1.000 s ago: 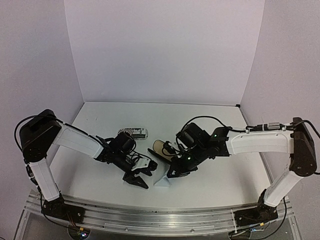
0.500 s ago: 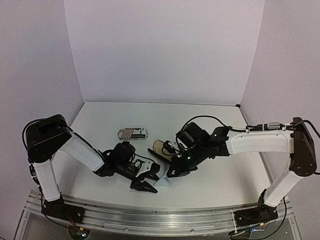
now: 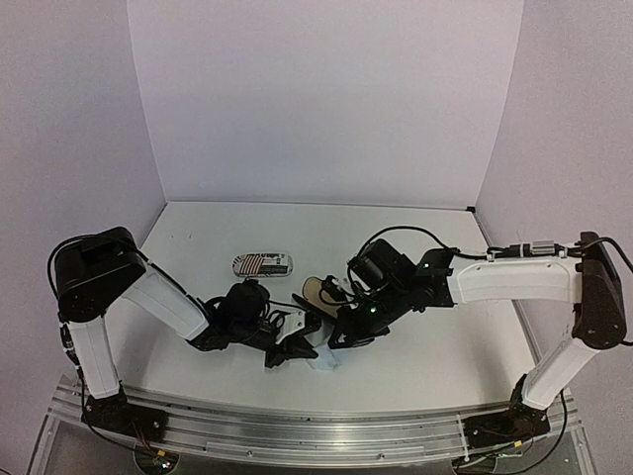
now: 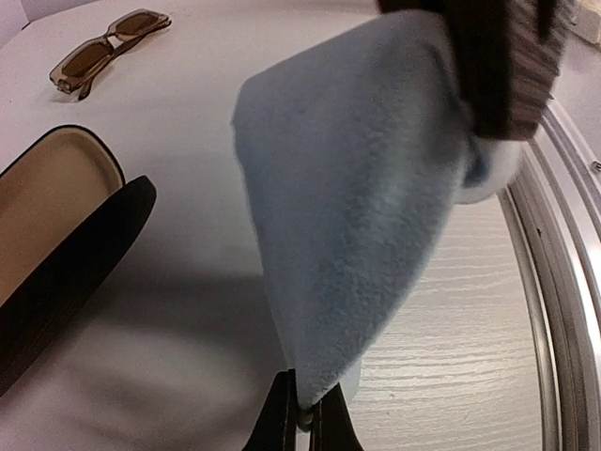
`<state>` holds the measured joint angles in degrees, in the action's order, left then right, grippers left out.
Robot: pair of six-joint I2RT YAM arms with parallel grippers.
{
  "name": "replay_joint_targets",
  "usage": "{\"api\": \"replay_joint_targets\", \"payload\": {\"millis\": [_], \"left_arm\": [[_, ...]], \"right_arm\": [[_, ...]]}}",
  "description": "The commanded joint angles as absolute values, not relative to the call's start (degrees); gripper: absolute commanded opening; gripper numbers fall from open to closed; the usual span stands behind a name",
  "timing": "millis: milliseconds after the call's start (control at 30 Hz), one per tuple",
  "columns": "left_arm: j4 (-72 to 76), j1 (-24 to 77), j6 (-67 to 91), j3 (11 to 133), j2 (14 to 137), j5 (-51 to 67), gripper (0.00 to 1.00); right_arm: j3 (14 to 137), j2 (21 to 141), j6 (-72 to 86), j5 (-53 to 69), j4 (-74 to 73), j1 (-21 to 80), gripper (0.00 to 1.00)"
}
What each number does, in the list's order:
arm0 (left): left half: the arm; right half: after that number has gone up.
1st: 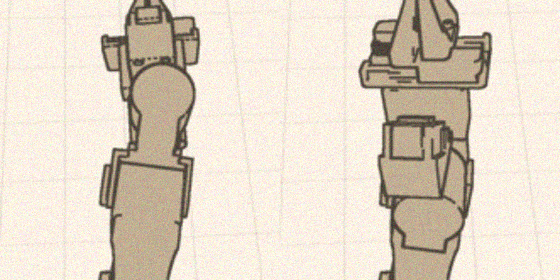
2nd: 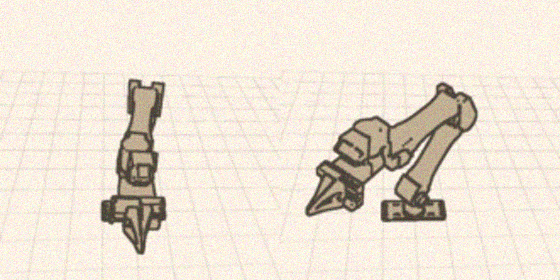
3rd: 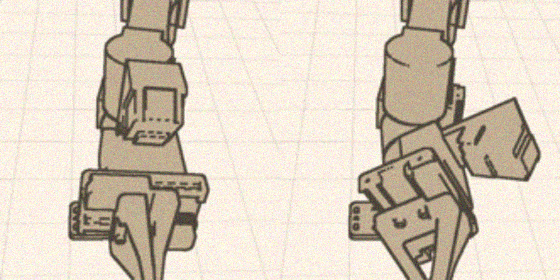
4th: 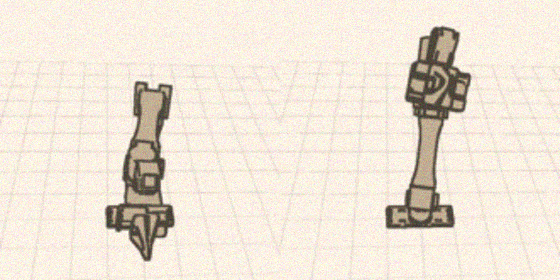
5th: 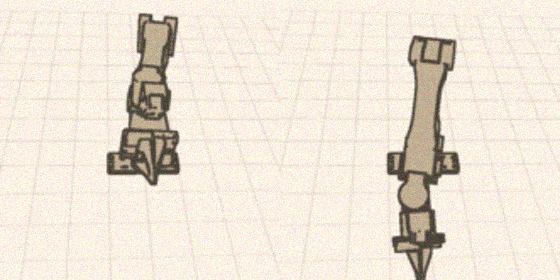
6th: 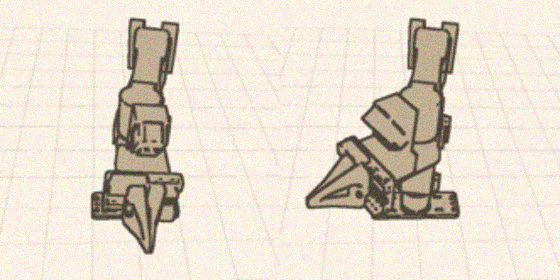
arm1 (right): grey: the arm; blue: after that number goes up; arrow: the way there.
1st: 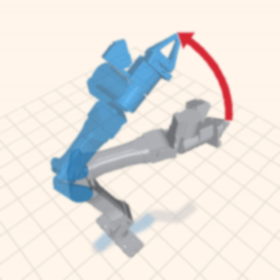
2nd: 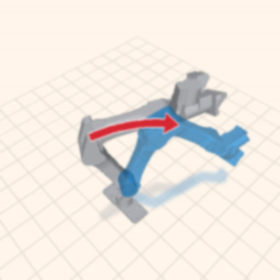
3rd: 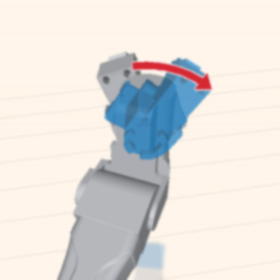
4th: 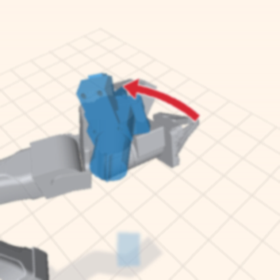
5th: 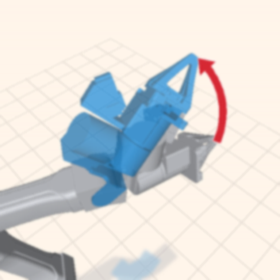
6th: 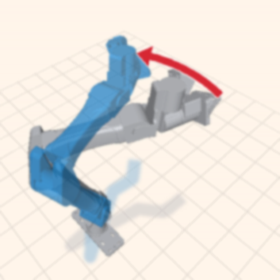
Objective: Organize the sunglasses
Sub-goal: Fold the glasses cleaning cloth at the center of the board.
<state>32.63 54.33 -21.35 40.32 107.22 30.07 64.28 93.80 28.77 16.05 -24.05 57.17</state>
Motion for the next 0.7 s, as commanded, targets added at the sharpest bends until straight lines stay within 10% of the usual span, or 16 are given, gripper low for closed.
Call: {"api": "replay_joint_targets", "payload": {"millis": [0, 400, 667], "left_arm": [[14.63, 52.37, -29.37, 48.52, 104.1, 24.7, 0.0], [-25.66, 50.53, -46.76, 63.58, 101.08, 24.01, 0.0], [-42.07, 50.94, -48.99, 70.16, 101.17, 19.9, 0.0]], "right_arm": [[65.04, 92.38, 29.21, 15.78, -24.24, 56.45, 0.0], [60.98, 94.7, 22.51, 14.39, -22.37, 56.22, 0.01], [56.97, 87.54, 9.99, 5.96, -19.59, 56.23, 0.48]]}}
